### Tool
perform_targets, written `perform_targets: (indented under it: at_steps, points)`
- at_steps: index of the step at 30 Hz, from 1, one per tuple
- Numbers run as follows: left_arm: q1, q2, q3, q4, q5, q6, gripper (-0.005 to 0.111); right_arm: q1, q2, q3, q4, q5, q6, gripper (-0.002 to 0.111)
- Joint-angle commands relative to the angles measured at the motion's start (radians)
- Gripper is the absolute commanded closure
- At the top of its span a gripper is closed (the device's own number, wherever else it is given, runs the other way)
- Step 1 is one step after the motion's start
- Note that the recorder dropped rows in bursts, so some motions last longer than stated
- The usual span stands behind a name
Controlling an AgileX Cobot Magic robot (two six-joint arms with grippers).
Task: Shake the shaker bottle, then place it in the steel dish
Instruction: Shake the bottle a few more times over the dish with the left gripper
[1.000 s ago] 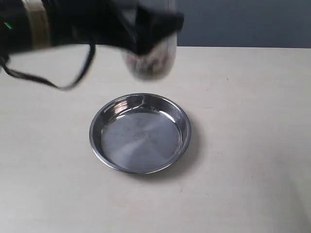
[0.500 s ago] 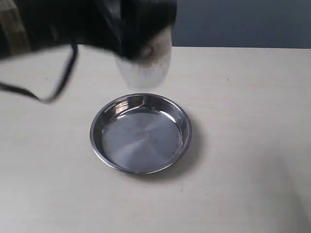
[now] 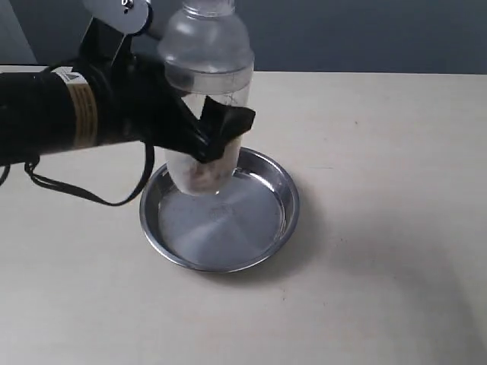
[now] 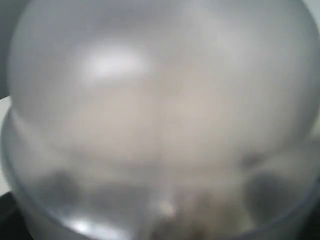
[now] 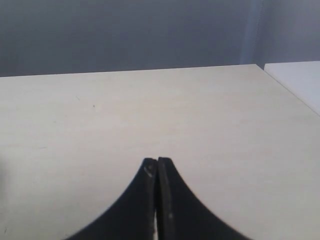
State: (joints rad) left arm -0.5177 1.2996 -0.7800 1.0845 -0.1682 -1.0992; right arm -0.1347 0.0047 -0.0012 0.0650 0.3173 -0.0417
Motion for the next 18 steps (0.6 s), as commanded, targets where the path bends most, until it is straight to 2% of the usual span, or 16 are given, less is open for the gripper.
perform_targets:
  at_steps: [1, 5, 9, 10, 11, 13, 15, 16, 18]
  points:
    - [-0.003, -0.106, -0.091, -0.037, -0.054, 0.052, 0.106, -0.003, -0.005, 0.001, 0.001, -0.013, -0.002, 0.109]
    - [-0.003, 0.002, 0.050, -0.037, -0.049, 0.000, 0.106, -0.003, -0.005, 0.001, 0.001, -0.013, -0.002, 0.109]
    - [-0.001, -0.117, -0.085, -0.032, -0.111, 0.064, 0.106, -0.003, -0.005, 0.001, 0.001, -0.013, -0.002, 0.109]
    - [-0.003, -0.124, -0.082, -0.032, -0.101, 0.056, 0.106, -0.003, -0.005, 0.001, 0.001, -0.013, -0.002, 0.109]
    - [-0.003, -0.073, -0.013, -0.032, -0.077, 0.044, 0.106, -0.003, -0.005, 0.001, 0.001, -0.013, -0.002, 0.109]
    - [-0.002, -0.002, 0.034, -0.075, -0.077, 0.038, 0.106, -0.003, -0.005, 0.001, 0.001, -0.013, -0.002, 0.109]
    - [-0.002, -0.093, -0.065, -0.098, -0.211, 0.104, 0.106, -0.003, -0.005, 0.001, 0.001, -0.013, -0.002, 0.109]
    - [-0.004, -0.113, -0.093, -0.090, -0.206, 0.137, 0.106, -0.003, -0.005, 0.001, 0.001, -0.013, -0.002, 0.109]
    - [-0.004, -0.049, -0.005, -0.064, -0.129, 0.062, 0.106, -0.003, -0.005, 0.001, 0.001, -0.013, -0.002, 0.109]
